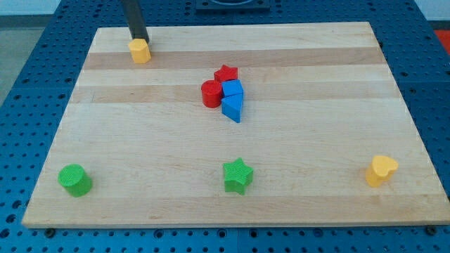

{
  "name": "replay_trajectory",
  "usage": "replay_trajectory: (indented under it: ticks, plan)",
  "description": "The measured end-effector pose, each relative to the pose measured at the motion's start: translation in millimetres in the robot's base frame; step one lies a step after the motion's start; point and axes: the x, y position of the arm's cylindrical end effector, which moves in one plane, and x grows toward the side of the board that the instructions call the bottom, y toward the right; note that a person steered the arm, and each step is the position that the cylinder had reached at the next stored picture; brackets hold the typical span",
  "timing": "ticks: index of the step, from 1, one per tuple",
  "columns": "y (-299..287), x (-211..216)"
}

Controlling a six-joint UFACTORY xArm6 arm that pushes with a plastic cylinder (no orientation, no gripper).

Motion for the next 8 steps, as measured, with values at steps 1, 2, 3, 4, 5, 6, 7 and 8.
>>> replay_trajectory:
  ticks: [1, 2, 3, 4, 5, 6, 7, 8]
  plan:
    - [20, 18]
    - [23, 40]
    - [-1, 40]
    - [-31, 38]
    - [-53, 39]
    - [-56, 51]
    - [-56, 70]
    - [-56, 96]
